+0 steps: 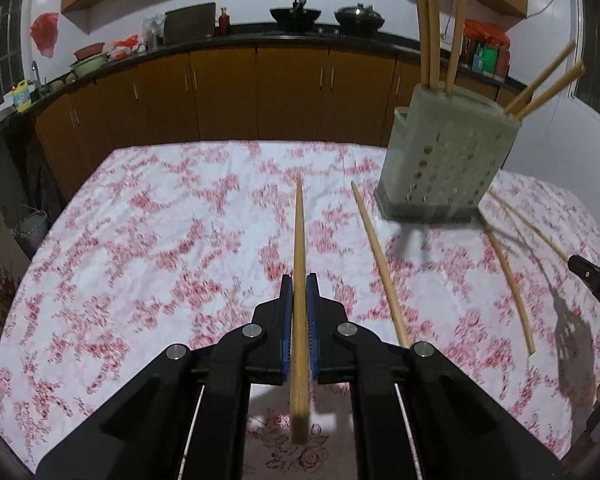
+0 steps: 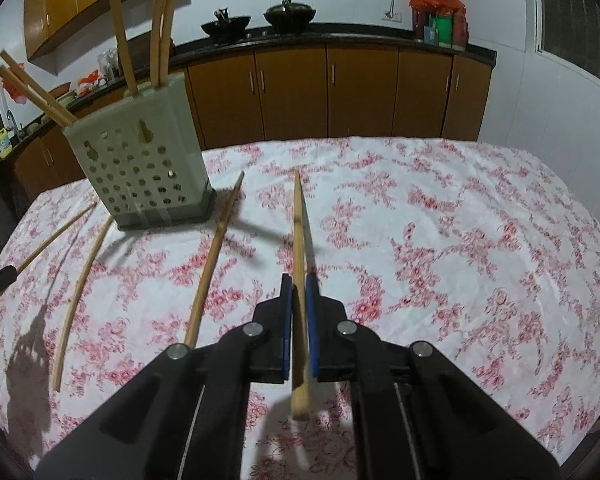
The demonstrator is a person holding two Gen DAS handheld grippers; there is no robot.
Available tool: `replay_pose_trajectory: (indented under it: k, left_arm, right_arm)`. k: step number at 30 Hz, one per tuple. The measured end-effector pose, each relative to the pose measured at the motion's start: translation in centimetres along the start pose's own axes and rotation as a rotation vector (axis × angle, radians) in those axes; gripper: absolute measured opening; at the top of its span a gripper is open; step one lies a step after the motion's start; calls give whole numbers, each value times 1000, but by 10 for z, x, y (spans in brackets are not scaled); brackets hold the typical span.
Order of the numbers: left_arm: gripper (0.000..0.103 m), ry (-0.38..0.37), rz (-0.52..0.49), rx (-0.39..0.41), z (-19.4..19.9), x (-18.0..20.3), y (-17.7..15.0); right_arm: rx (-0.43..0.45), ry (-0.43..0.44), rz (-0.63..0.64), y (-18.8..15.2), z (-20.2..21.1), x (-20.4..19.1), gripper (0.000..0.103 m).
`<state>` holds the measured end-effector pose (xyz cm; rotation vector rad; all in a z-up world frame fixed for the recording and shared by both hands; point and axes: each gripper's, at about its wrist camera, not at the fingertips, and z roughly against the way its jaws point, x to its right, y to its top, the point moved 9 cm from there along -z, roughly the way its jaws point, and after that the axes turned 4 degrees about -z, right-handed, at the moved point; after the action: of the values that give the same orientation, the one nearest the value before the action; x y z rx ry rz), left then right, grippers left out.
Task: Organize utensils
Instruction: 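Lift the chopsticks upright over the green holder with both tools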
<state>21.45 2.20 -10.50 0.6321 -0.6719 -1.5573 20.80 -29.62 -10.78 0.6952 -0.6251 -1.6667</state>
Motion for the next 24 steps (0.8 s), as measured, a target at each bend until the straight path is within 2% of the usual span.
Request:
replay_pose_trajectory:
  k: [9,17,20,24]
  left_arm:
    - [7,-9,59,128,38,-11,45]
    - [7,-33,37,212,65,-7,77]
    - [7,-58,30,242,77,-1,91]
    - [7,-100,24,281,94,9,107]
  right_arm:
    - [130,28,-16,40,39,1,8]
    - [262,52,-31,81,79,-1,8]
    - [300,80,-32,97,96,-6,8]
    - [338,162,-53,120,122,-15,8]
